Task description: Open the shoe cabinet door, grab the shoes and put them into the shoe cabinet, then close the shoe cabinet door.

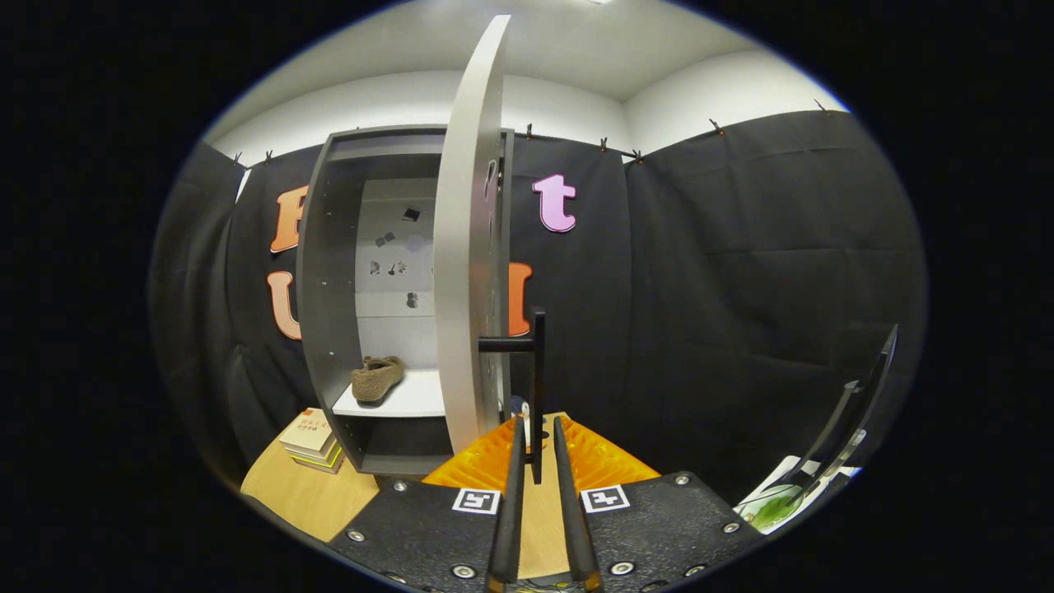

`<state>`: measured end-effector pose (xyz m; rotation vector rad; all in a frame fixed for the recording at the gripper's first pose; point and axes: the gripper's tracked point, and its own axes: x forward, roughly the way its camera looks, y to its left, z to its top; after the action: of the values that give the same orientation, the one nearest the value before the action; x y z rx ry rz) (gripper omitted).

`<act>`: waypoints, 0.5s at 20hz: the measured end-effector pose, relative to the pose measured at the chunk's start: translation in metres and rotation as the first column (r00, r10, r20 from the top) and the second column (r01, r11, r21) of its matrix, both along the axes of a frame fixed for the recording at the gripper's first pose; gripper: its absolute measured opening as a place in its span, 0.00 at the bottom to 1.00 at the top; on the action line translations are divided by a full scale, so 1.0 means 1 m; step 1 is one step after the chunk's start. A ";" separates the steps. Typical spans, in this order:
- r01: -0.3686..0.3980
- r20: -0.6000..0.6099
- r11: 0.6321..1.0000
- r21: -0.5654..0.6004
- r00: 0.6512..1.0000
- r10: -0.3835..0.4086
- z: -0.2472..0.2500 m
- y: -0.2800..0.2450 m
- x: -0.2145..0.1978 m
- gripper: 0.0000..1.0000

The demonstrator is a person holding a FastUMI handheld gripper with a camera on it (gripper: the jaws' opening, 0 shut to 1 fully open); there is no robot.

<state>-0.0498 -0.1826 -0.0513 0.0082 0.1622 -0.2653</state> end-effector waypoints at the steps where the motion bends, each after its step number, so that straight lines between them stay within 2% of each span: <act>1: 0.002 0.001 1.000 -0.001 1.000 -0.002 0.000 0.000 -0.001 0.22; 10: 0.034 -0.003 0.999 -0.010 0.999 -0.035 0.004 -0.003 -0.015 0.22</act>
<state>-0.0652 -0.1854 -0.0477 0.0005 0.1643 -0.3006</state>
